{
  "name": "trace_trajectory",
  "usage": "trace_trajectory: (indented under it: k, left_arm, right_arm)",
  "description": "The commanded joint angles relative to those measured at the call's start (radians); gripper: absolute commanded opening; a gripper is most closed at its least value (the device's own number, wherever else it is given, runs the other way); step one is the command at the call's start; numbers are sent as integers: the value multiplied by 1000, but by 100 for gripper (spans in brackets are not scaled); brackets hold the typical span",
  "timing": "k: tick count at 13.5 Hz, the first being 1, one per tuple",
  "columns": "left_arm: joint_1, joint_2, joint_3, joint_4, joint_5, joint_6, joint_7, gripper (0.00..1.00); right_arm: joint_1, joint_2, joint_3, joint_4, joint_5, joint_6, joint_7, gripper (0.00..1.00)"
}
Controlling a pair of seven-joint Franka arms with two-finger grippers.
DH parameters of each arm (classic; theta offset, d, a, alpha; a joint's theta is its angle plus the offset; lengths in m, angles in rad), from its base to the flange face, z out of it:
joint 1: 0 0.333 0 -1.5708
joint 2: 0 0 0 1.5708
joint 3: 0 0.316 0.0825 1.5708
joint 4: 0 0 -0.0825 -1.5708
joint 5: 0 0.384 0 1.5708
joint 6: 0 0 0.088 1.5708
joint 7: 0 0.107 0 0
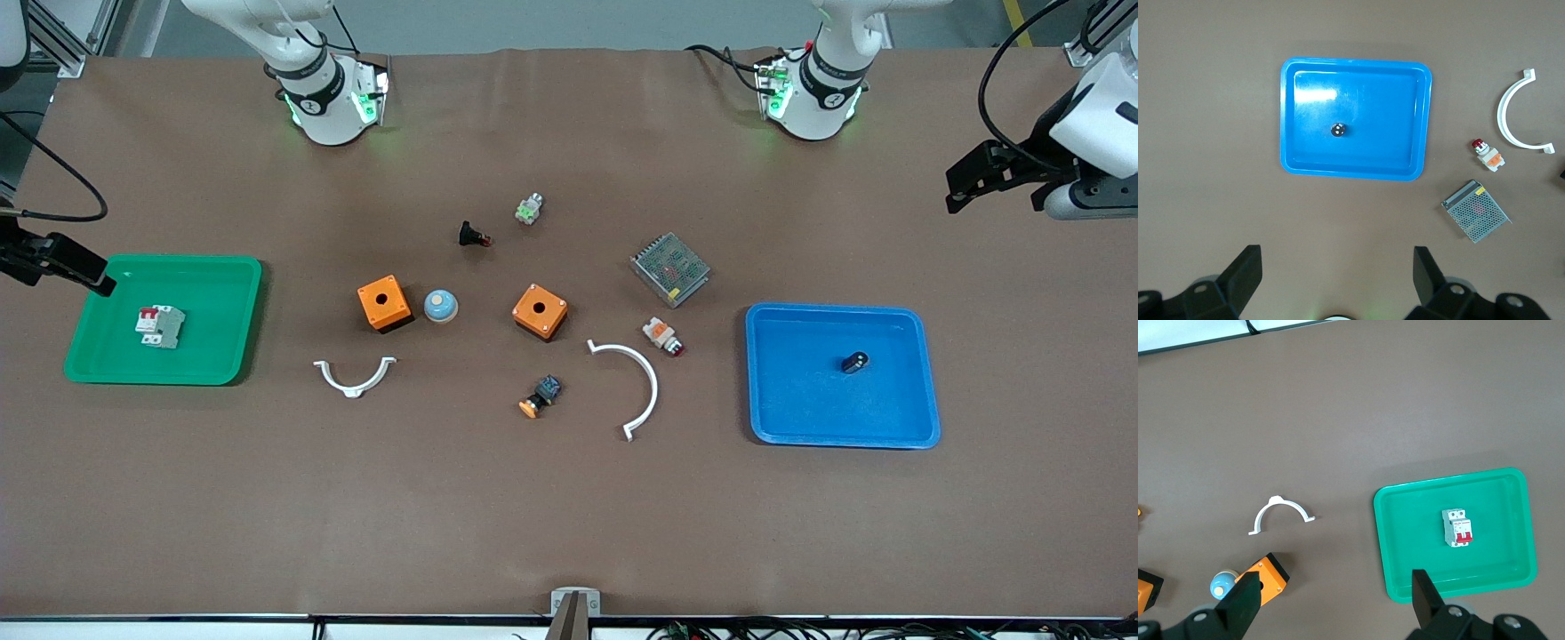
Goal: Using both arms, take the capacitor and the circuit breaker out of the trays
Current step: 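Reach the left gripper toward the black capacitor in the blue tray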
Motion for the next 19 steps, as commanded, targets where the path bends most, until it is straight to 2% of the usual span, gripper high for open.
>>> trace_trajectory:
  k: [1,3,5,7,9,13,17,19]
  left_arm:
    - [4,-2,0,3,4,-11,7,100]
    - [4,10,1,6,12,-11,7,100]
    - [2,70,-2,67,55,-11,15,100]
    - [4,102,0,52,53,-10,20,100]
    - [5,144,1,12,55,48,20,100]
    - [33,152,5,-246,87,390,20,100]
    - [73,234,1,-431,87,703,20,100]
    - [77,289,1,-492,87,840,20,99]
  right_arm:
    - [-5,10,3,22,8,-7,-5,100]
    - [-6,9,3,23,8,-7,-6,100]
    - [-6,9,3,23,7,-7,-6,100]
    - [-10,9,1,23,7,-13,-6,100]
    - [-19,12,0,22,4,-13,-6,100]
    - [-54,27,1,20,4,-10,-8,100]
    - [-60,32,0,17,2,-8,-8,100]
    - [-62,32,0,19,1,-5,-9,100]
